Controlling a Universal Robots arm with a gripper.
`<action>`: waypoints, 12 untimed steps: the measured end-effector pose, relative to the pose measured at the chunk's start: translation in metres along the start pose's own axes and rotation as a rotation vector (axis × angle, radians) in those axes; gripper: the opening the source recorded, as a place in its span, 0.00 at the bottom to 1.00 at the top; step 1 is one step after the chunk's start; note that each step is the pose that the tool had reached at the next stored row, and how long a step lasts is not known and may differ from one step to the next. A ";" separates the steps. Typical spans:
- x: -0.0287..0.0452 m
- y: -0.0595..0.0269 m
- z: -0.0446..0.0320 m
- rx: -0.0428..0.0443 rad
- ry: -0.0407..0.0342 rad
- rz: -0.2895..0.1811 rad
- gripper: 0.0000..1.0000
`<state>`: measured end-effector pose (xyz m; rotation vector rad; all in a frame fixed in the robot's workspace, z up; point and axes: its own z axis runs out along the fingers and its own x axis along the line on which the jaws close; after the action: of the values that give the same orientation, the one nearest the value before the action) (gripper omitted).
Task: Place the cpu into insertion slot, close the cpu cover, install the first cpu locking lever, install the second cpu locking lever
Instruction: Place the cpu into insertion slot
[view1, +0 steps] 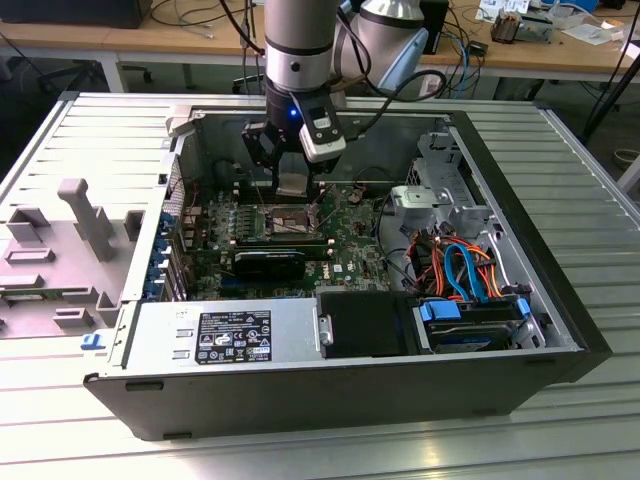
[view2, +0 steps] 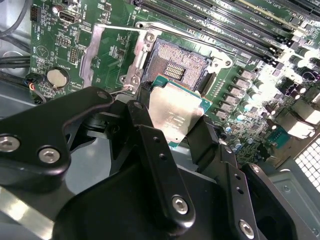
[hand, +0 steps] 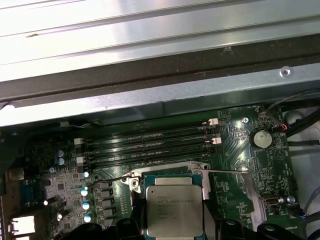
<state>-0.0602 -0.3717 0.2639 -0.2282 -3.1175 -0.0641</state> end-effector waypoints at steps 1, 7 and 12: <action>0.0000 0.0000 0.0004 -0.0001 -0.0001 0.001 0.55; 0.0000 -0.0001 0.0016 -0.0001 -0.0002 0.005 0.55; -0.0001 -0.0001 0.0026 -0.0001 -0.0003 0.008 0.55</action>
<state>-0.0602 -0.3717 0.2614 -0.2403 -3.1168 -0.0642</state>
